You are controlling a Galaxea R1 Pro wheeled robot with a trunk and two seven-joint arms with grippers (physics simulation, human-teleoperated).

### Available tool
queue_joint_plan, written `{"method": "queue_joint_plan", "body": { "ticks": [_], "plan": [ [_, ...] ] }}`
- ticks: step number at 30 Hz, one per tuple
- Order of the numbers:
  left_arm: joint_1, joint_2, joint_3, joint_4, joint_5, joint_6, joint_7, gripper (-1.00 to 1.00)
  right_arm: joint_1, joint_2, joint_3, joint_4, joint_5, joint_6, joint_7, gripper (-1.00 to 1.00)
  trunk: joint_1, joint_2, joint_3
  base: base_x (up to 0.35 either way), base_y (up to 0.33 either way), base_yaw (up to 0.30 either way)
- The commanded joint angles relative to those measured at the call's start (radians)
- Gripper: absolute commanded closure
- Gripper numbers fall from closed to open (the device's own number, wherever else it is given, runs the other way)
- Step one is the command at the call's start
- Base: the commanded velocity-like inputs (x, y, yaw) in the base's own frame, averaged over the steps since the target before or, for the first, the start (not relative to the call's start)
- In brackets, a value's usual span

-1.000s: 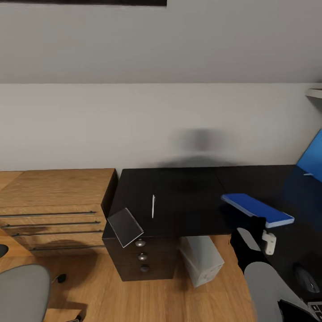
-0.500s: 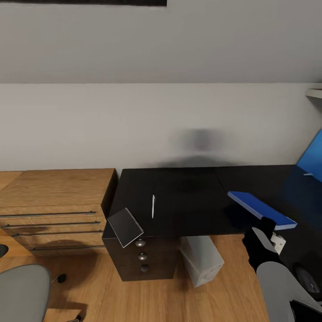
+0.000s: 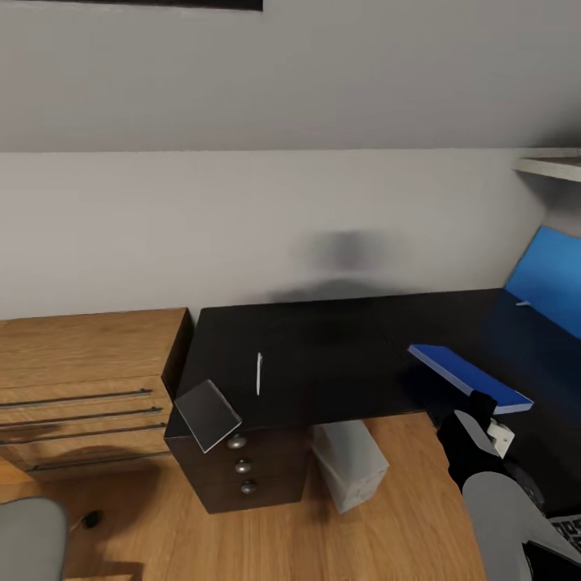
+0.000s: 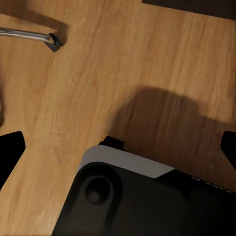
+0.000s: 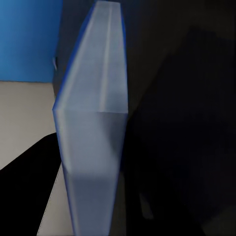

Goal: In the bedroom, organize the workspace by keeping the computer under the desk, ensuring the monitor is on the desk, placing the keyboard on the desk next to the monitor, placing the mouse on the desk next to the keyboard, moving the folder from the swivel chair onto the desk next to the mouse, stacking the notebook on top of the folder with the pen on top of the notebook, and positioning the swivel chair next to the desk.

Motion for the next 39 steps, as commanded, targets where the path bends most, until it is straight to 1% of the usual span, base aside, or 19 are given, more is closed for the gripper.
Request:
{"method": "queue_joint_plan", "body": {
  "ticks": [1,7,20,24,25,27,29,32,36,39],
  "plan": [
    [0.000,0.000,-0.008,-0.001,0.004,-0.003,0.008,-1.00,0.000,0.000,-0.005,0.048,-0.036,-0.004,0.001,1.00,0.000,-0.001,-0.001,0.000,0.000,-0.224],
    [0.000,0.000,-0.008,-0.001,0.004,-0.004,0.008,-1.00,0.000,0.000,-0.003,0.048,-0.036,-0.004,0.001,1.00,0.000,-0.001,-0.001,0.000,0.000,-0.160],
    [0.000,0.000,-0.008,-0.002,0.003,-0.005,0.009,-1.00,-0.001,0.003,0.000,0.047,-0.029,-0.014,0.005,1.00,0.000,-0.001,-0.001,0.000,0.000,-0.008],
    [0.000,-0.001,-0.008,-0.002,0.003,-0.008,0.009,-1.00,0.000,0.006,0.007,0.048,-0.013,-0.018,0.005,1.00,0.000,-0.001,-0.001,0.000,0.000,0.000],
    [0.000,-0.001,-0.008,-0.002,0.003,-0.008,0.009,-1.00,0.000,0.007,0.008,0.048,-0.004,-0.019,0.005,1.00,0.000,-0.001,-0.001,0.000,0.000,0.000],
    [0.000,-0.002,-0.008,-0.002,0.002,-0.008,0.009,-1.00,-0.001,0.010,0.010,0.048,0.022,-0.036,0.005,1.00,0.000,-0.001,-0.001,0.000,0.000,0.000],
    [0.000,-0.002,-0.009,-0.002,0.002,-0.009,0.009,-1.00,0.000,0.014,0.011,0.048,0.047,-0.074,0.005,1.00,0.000,-0.001,-0.001,0.000,0.000,0.000],
    [0.000,-0.002,-0.008,-0.002,0.002,-0.009,0.009,-1.00,-0.001,0.019,0.011,0.048,0.063,-0.128,0.004,1.00,0.000,-0.001,-0.001,0.000,0.000,0.000],
    [0.000,-0.002,-0.009,-0.002,0.001,-0.009,0.009,-1.00,-0.001,0.021,0.011,0.048,0.067,-0.159,0.004,1.00,0.000,-0.001,-0.001,0.000,0.000,0.000],
    [0.000,-0.002,-0.009,-0.002,0.001,-0.009,0.007,-1.00,-0.001,0.027,0.011,0.048,0.068,-0.167,0.004,1.00,0.000,-0.001,-0.001,0.000,0.000,0.000]
  ]
}}
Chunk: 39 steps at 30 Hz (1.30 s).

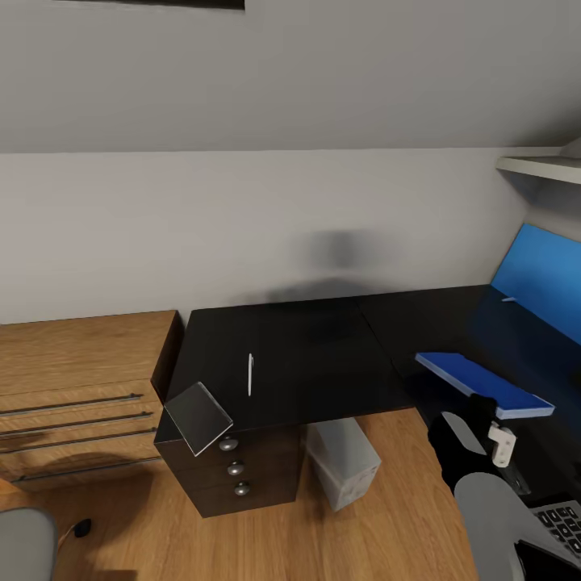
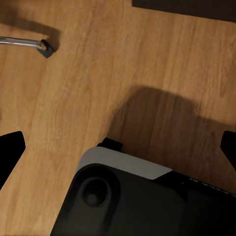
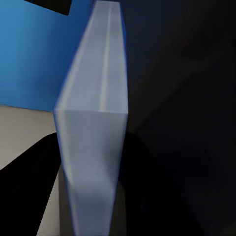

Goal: In the bedroom, organize the workspace by keeping the computer under the desk, ensuring the monitor is on the desk, placing the keyboard on the desk next to the monitor, placing the mouse on the desk next to the keyboard, moving the folder from the swivel chair onto the desk next to the mouse, stacking the notebook on top of the folder with the pen on top of the notebook, and positioning the swivel chair next to the desk.

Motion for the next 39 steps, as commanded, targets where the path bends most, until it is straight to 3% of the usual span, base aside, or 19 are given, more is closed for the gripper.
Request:
{"method": "queue_joint_plan", "body": {
  "ticks": [1,14,29,39],
  "plan": [
    [-0.001,0.000,-0.009,-0.001,0.001,-0.004,0.007,-1.00,0.000,0.006,-0.002,0.024,-0.052,-0.006,0.001,1.00,0.000,-0.001,-0.001,0.000,0.000,0.000],
    [-0.001,-0.007,-0.009,-0.004,-0.005,-0.005,0.007,-1.00,0.000,0.039,0.000,0.023,-0.050,-0.027,0.003,1.00,0.000,-0.001,-0.001,0.000,0.000,0.000],
    [-0.001,-0.006,-0.010,-0.005,-0.005,0.001,0.007,-1.00,0.000,0.040,0.003,0.026,-0.058,-0.013,0.000,1.00,0.058,-0.106,-0.048,0.000,0.000,0.000],
    [-0.001,-0.006,-0.009,-0.005,-0.005,0.001,0.007,-1.00,0.000,0.046,0.004,0.021,-0.061,-0.012,0.000,1.00,0.058,-0.106,-0.048,0.000,0.000,0.000]
  ]
}}
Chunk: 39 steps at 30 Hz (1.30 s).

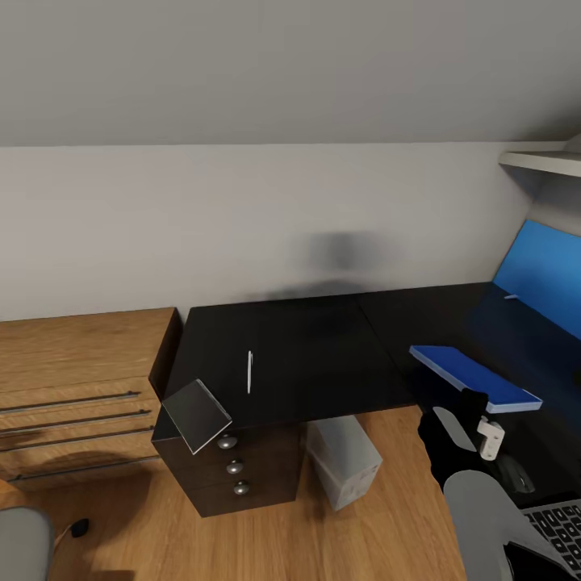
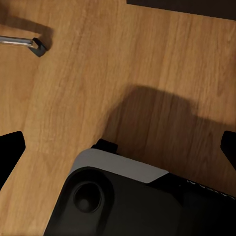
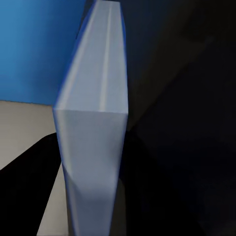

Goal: In the bedroom, organize the workspace by keeping the computer under the desk, ensuring the monitor is on the desk, placing the keyboard on the desk next to the monitor, placing the mouse on the desk next to the keyboard, moving the folder from the swivel chair onto the desk next to the mouse, stacking the notebook on top of the folder with the pen on top of the notebook, and positioning the swivel chair next to the desk.

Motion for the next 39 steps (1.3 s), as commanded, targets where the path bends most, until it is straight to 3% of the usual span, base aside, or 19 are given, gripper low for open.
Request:
{"method": "queue_joint_plan", "body": {
  "ticks": [1,14,16,19,23,28,39],
  "plan": [
    [-0.001,0.000,-0.009,0.000,0.005,-0.003,0.008,-1.00,0.000,0.000,0.001,0.073,-0.050,-0.004,0.002,1.00,0.000,-0.001,-0.001,0.000,0.000,0.000],
    [-0.001,-0.001,-0.009,0.000,0.005,-0.004,0.009,-1.00,-0.001,0.006,0.001,0.068,-0.043,-0.016,0.006,1.00,0.000,-0.001,-0.001,0.000,0.000,0.000],
    [-0.001,-0.001,-0.008,0.000,0.005,-0.006,0.009,-1.00,0.000,0.018,0.000,0.069,-0.040,-0.017,0.033,1.00,0.000,-0.001,-0.001,0.000,0.000,0.000],
    [-0.001,0.000,-0.008,0.000,0.005,-0.008,0.009,-1.00,0.000,0.037,-0.001,0.077,-0.037,-0.018,0.142,1.00,0.000,-0.001,-0.001,0.000,0.000,0.000],
    [-0.001,0.000,-0.008,0.000,0.005,-0.009,0.009,-1.00,0.001,0.050,-0.002,0.079,-0.037,-0.018,0.236,1.00,0.000,-0.001,0.001,0.000,0.000,0.000],
    [-0.001,0.001,-0.008,0.000,0.005,-0.009,0.009,-1.00,0.002,0.054,-0.003,0.079,-0.038,-0.019,0.273,1.00,0.000,-0.001,0.004,0.000,0.000,0.000],
    [-0.001,0.000,-0.008,0.000,0.005,-0.009,0.009,-1.00,0.002,0.054,-0.004,0.079,-0.041,-0.043,0.278,1.00,0.000,-0.001,0.012,0.000,0.000,-0.116]
  ]
}}
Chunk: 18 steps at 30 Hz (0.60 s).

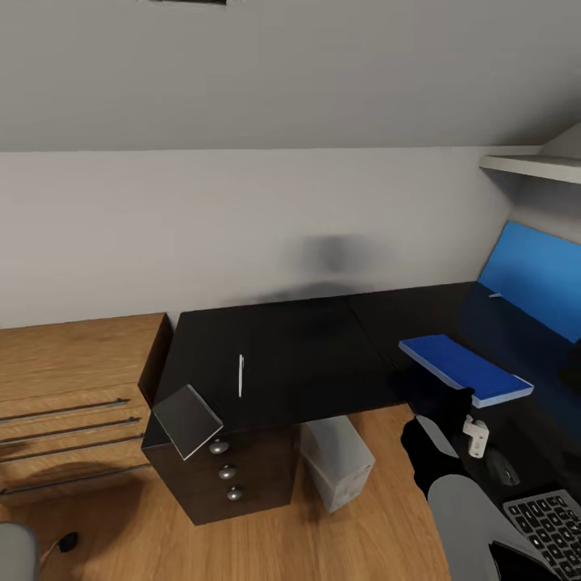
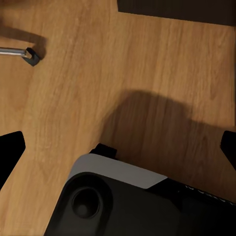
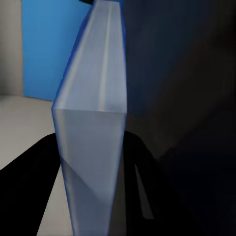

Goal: In the bedroom, organize the workspace by keeping the computer under the desk, ensuring the monitor is on the desk, placing the keyboard on the desk next to the monitor, placing the mouse on the desk next to the keyboard, moving the folder from the swivel chair onto the desk next to the mouse, stacking the notebook on top of the folder with the pen on top of the notebook, and positioning the swivel chair next to the desk.

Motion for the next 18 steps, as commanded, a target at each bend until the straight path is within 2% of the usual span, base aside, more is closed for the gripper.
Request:
{"method": "queue_joint_plan", "body": {
  "ticks": [1,7,13,18],
  "plan": [
    [-0.001,0.000,-0.008,-0.001,0.004,-0.003,0.008,-1.00,-0.001,0.001,-0.003,0.000,-0.010,-0.001,0.010,1.00,0.000,-0.001,0.000,0.000,0.000,-0.229],
    [-0.001,0.000,-0.009,-0.001,0.004,-0.003,0.008,-1.00,-0.001,0.000,-0.003,0.001,-0.013,0.001,0.009,1.00,0.000,-0.001,0.003,0.000,0.000,-0.204],
    [-0.001,-0.001,-0.009,-0.001,0.004,-0.003,0.008,-1.00,-0.001,-0.001,-0.003,0.001,-0.014,0.007,0.009,1.00,0.000,-0.001,0.004,0.000,0.000,-0.032],
    [-0.001,-0.001,-0.009,-0.001,0.004,-0.003,0.009,-1.00,-0.001,-0.001,-0.003,0.002,-0.014,0.008,0.009,1.00,0.019,-0.036,-0.011,0.000,0.000,-0.002]
  ]
}}
